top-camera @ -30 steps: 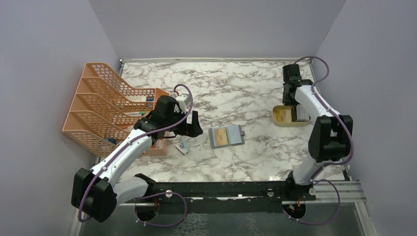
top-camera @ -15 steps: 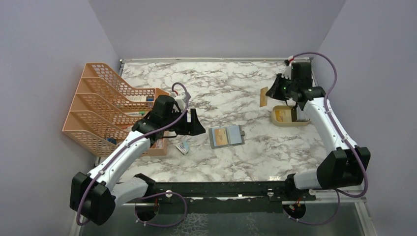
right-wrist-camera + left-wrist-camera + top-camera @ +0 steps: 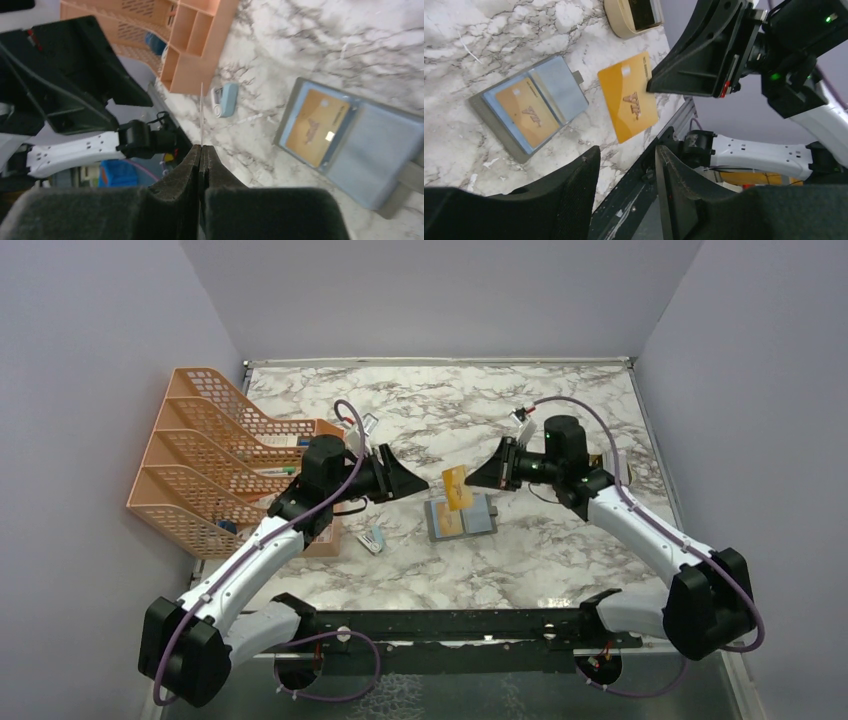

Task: Put the credit cards into the card holder
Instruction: Pick up the credit card from the storage box.

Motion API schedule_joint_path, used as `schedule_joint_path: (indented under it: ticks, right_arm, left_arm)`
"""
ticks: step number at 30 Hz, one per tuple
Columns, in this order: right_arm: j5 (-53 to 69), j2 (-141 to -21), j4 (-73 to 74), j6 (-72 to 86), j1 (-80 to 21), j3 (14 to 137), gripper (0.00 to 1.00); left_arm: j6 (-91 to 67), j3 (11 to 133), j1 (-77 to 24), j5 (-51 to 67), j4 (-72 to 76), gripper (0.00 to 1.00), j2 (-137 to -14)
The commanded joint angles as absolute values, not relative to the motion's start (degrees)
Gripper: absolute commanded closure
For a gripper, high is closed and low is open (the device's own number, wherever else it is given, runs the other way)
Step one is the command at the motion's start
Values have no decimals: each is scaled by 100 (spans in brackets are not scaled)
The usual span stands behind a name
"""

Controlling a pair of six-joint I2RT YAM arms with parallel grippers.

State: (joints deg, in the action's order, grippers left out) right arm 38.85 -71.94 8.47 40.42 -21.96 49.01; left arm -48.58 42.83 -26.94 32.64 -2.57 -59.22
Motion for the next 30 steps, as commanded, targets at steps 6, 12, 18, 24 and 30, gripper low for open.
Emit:
schedule_joint_path:
  ticks: [6, 12, 18, 24, 30]
  right_arm:
    - [4414, -6676, -1797, 5794, -2518, 3952, 99]
    - [4427, -6671, -2159, 6097, -2535, 3850, 99]
    - [4456, -6715, -2357, 6279, -2587, 3787, 99]
    - [4448, -6817, -2336, 6271, -2628, 3763, 99]
    - [4403, -6830, -2188, 6160, -2637, 3613, 98]
  left_arm:
    - [-6257, 3739, -2685, 3667, 1525, 56, -6004]
    - [-6410, 3724, -2732, 3723, 1701, 58, -6183]
    - [-6583, 3707, -2847, 3736, 1997, 58, -6344]
    - [-6663, 3774, -2948, 3820, 2208, 86, -6519]
    - [-6700, 3775, -2970, 3788, 2241, 100, -6513]
